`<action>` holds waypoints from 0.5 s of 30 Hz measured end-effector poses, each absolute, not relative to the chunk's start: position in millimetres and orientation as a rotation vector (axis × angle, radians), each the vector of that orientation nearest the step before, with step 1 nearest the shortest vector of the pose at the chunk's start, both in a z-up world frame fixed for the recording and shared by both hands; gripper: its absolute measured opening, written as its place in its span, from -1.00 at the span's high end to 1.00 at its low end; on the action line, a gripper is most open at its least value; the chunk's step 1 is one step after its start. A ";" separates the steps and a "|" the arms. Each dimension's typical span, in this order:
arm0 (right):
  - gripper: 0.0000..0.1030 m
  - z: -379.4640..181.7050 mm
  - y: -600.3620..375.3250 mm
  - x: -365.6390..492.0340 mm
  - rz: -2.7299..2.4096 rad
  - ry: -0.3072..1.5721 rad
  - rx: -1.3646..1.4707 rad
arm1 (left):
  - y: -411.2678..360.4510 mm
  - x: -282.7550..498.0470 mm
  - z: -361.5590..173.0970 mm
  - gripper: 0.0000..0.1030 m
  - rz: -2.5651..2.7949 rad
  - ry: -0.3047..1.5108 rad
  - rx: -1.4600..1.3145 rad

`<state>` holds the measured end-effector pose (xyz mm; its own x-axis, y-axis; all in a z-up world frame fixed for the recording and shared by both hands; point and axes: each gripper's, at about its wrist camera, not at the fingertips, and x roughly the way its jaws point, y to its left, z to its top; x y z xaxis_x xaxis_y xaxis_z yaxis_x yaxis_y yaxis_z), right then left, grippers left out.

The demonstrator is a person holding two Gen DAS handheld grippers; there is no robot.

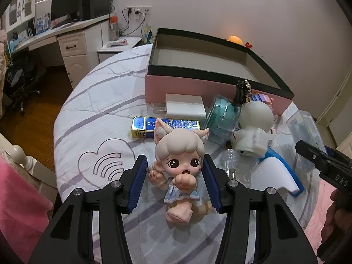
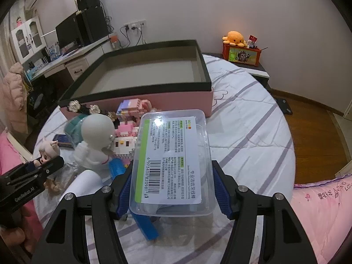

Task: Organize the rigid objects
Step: 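Carry doll and clear box into the pink tray and release both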

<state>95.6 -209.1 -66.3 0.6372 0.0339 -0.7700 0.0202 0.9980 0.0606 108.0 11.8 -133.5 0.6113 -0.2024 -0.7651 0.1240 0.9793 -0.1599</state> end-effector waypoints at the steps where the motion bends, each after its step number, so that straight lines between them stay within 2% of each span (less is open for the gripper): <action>1: -0.25 -64.0 -209.0 94.2 0.009 0.876 0.064 | 11.4 104.9 -131.7 0.00 -0.188 0.890 -0.095; 10: -0.25 -39.2 -203.0 89.7 0.047 0.830 0.058 | 15.9 94.8 -85.4 0.00 -0.202 0.788 -0.092; 15: -0.25 -15.2 -199.5 107.8 0.074 0.781 0.045 | 11.8 120.8 -53.6 0.00 -0.208 0.719 -0.087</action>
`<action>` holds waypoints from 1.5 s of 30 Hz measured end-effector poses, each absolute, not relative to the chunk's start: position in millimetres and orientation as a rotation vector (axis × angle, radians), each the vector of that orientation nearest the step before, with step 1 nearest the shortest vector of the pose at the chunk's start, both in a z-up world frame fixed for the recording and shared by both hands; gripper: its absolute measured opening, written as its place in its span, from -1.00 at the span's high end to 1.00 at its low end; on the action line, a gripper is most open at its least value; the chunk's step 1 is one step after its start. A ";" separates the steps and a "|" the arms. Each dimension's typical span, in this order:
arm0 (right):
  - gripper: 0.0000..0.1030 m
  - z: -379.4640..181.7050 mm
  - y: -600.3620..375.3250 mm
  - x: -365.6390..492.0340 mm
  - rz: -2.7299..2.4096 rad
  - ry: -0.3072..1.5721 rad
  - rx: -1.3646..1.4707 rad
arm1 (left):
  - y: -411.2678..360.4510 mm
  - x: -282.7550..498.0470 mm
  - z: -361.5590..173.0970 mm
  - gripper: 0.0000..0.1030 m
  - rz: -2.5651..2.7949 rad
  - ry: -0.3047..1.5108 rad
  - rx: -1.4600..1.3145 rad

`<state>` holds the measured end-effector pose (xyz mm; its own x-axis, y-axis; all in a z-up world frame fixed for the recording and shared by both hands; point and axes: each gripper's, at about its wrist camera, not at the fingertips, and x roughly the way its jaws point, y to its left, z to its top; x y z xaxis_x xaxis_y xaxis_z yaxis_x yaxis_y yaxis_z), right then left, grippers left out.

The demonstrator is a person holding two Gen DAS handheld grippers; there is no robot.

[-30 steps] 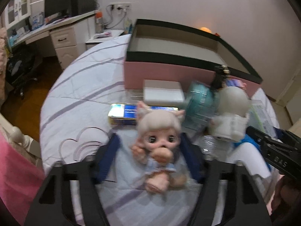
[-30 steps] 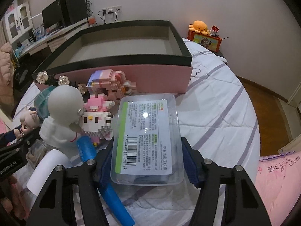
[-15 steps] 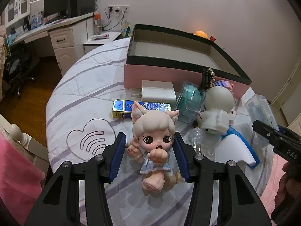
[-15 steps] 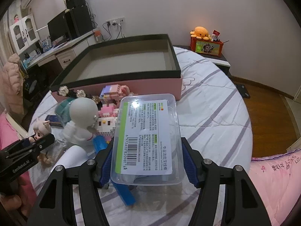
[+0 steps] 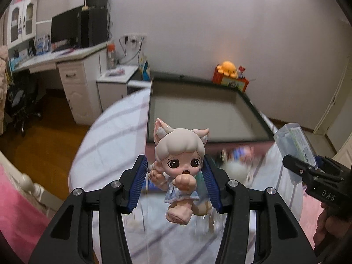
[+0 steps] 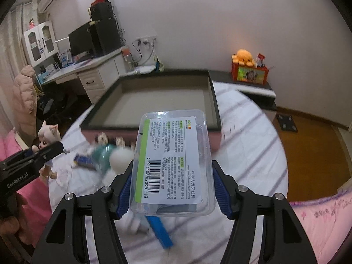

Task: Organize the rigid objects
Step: 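Carry doll and clear box into the pink tray and release both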

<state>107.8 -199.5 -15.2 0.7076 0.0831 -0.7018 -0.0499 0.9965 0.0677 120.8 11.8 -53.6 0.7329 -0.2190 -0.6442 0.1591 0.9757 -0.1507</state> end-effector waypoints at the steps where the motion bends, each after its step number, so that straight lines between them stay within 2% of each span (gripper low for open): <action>1: -0.25 -10.7 -199.4 113.7 0.076 0.772 0.040 | 10.9 127.9 -48.2 0.00 -0.210 0.707 -0.088; 11: -0.25 4.7 -199.2 194.4 0.096 0.758 0.052 | -7.4 205.2 -34.5 0.00 -0.210 0.689 -0.080; 27: -0.26 -50.5 -195.6 287.9 0.094 0.916 0.063 | -45.0 303.6 -98.1 -0.02 -0.225 0.866 -0.049; 30: -0.26 -58.7 -195.7 291.3 0.097 0.940 0.061 | -44.6 308.0 -107.6 -0.11 -0.213 0.885 -0.055; 31: -0.26 -61.0 -195.7 292.6 0.096 0.949 0.058 | -44.6 307.3 -107.4 -0.22 -0.207 0.878 -0.047; 32: -0.26 -62.4 -196.0 292.7 0.095 0.955 0.056 | -44.7 306.1 -106.0 -0.33 -0.199 0.867 -0.037; 33: -0.26 -63.8 -196.5 292.6 0.095 0.960 0.055 | -44.8 304.8 -104.1 -0.65 -0.187 0.854 -0.028; 34: -0.26 -64.7 -196.3 293.7 0.096 0.966 0.052 | -44.4 301.8 -101.2 -0.85 -0.183 0.832 -0.023; 39: -0.49 -64.6 -195.9 292.2 0.131 0.976 0.081 | -35.9 282.1 -77.5 -1.00 -0.126 0.733 0.026; 40: -0.60 -63.0 -194.8 289.7 0.137 0.969 0.089 | -32.6 279.3 -73.4 -1.00 -0.123 0.721 0.026; 41: -0.81 -60.2 -192.0 286.7 0.119 0.959 0.075 | -28.5 273.6 -68.2 -1.00 -0.124 0.709 0.022; 43: -1.00 -52.5 -188.8 279.6 0.088 0.927 0.051 | -21.5 263.9 -58.8 -1.00 -0.121 0.687 0.011; 45: -1.00 -42.4 -188.0 270.1 0.105 0.894 0.077 | -13.0 248.0 -47.8 -1.00 -0.120 0.654 -0.003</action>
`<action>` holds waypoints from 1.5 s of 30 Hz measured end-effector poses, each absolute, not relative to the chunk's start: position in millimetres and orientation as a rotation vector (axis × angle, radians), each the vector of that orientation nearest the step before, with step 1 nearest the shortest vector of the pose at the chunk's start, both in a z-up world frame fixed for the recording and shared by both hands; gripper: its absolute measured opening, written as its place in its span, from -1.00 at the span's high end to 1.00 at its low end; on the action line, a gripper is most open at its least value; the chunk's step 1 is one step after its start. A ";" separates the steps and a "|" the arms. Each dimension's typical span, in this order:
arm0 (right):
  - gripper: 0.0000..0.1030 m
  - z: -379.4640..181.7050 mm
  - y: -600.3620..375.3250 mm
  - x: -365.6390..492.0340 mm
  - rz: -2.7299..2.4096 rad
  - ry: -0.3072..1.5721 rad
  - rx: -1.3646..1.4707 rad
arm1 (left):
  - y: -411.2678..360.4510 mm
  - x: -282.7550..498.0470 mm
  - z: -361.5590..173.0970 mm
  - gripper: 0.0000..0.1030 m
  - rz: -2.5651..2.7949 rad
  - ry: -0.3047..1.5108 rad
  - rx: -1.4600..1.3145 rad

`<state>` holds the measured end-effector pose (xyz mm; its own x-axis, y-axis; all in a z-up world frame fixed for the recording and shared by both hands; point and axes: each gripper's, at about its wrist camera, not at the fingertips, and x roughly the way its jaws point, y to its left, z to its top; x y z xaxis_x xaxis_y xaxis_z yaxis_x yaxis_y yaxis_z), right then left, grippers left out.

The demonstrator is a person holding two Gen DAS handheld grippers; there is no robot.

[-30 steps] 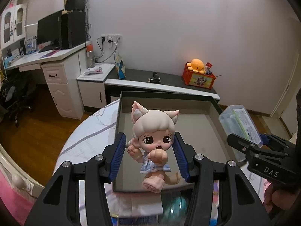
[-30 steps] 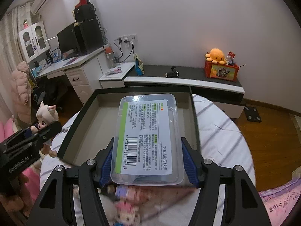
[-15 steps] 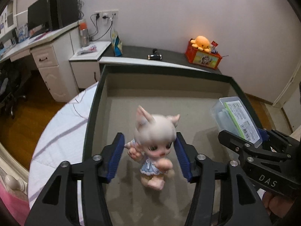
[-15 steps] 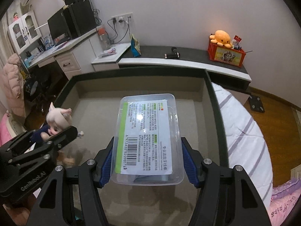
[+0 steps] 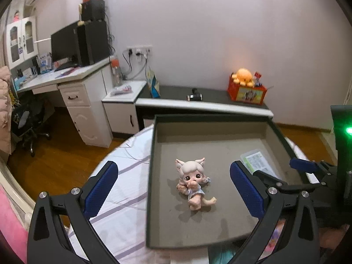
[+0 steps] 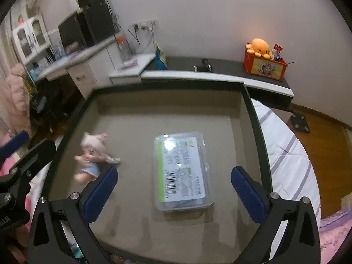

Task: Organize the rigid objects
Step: 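Carry doll and clear box into the pink tray and release both, then withdraw both tools from the tray back over the table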

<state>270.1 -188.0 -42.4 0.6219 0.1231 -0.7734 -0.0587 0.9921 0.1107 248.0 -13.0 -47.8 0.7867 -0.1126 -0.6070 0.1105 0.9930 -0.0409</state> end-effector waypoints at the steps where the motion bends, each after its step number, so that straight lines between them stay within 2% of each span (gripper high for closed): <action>1: -1.00 -37.1 -188.3 265.4 0.097 0.883 0.081 | -9.6 241.8 -43.5 -1.00 -0.117 0.645 -0.008; 10: -1.00 15.1 -180.7 202.0 0.078 0.774 0.090 | 22.2 157.2 -6.9 -1.00 -0.097 0.569 -0.042; 25: -1.00 79.3 -164.3 36.9 0.045 0.579 0.079 | 38.0 7.8 19.7 -1.00 -0.115 0.479 -0.062; 35: -1.00 80.6 -177.4 -37.5 0.001 0.506 0.076 | 38.2 -33.7 13.1 -1.00 -0.093 0.468 -0.061; 45: -1.00 69.2 -168.7 -51.8 0.023 0.505 0.058 | 34.6 -45.2 13.6 -1.00 -0.075 0.462 -0.040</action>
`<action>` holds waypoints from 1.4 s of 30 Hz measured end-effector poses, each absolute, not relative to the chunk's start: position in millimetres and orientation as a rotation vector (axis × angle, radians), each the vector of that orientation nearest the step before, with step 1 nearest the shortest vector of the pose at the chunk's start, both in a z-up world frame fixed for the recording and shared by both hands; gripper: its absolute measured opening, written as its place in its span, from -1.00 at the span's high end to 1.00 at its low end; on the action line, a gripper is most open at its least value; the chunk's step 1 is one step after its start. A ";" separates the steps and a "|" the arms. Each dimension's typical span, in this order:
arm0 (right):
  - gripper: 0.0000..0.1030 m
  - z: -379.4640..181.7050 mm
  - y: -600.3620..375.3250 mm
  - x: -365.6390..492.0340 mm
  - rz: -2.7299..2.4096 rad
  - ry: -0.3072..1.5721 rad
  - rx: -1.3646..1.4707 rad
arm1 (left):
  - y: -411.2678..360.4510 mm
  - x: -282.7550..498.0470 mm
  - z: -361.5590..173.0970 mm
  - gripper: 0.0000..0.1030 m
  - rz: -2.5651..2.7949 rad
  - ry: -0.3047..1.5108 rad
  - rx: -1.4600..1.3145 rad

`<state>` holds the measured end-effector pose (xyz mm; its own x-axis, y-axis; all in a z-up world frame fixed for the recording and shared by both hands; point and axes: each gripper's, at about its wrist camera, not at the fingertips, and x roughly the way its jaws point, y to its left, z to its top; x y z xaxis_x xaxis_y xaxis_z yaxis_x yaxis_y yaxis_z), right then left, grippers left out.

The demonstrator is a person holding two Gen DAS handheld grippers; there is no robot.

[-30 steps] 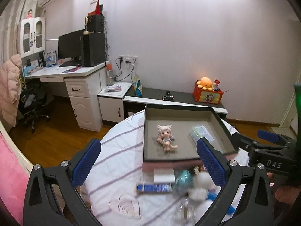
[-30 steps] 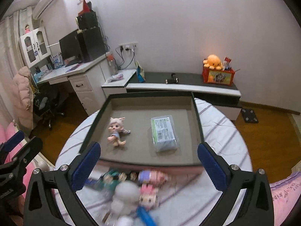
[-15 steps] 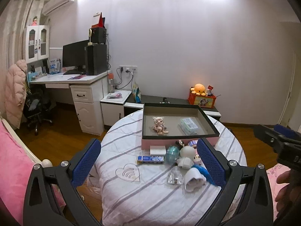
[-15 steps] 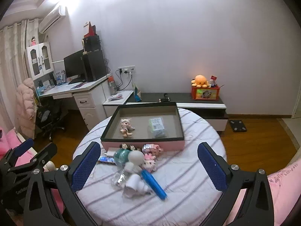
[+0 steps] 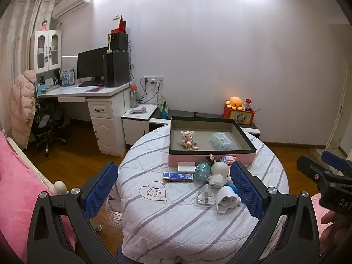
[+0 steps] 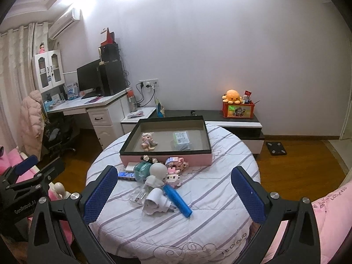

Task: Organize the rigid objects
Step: 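Withdraw both tools from the tray back over the table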

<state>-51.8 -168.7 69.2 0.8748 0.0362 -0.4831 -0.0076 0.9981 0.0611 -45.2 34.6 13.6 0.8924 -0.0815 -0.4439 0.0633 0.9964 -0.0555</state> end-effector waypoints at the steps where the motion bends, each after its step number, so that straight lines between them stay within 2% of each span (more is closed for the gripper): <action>1: -1.00 68.0 -167.4 -51.4 0.024 0.509 0.055 | 34.7 -45.5 13.4 -1.00 -0.076 0.463 -0.044; 30: -1.00 60.5 -162.8 -44.4 0.027 0.540 0.037 | 34.5 -41.3 6.3 -1.00 -0.068 0.485 -0.053; 42: -1.00 32.0 -183.1 -22.4 0.003 0.627 0.042 | 29.0 -14.2 -34.7 -1.00 -0.054 0.580 -0.051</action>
<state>-22.4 -183.1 32.0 0.8098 0.0155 -0.5865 0.0099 0.9991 0.0401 -14.2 29.0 -34.7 0.8349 -0.0656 -0.5464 0.0368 0.9973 -0.0634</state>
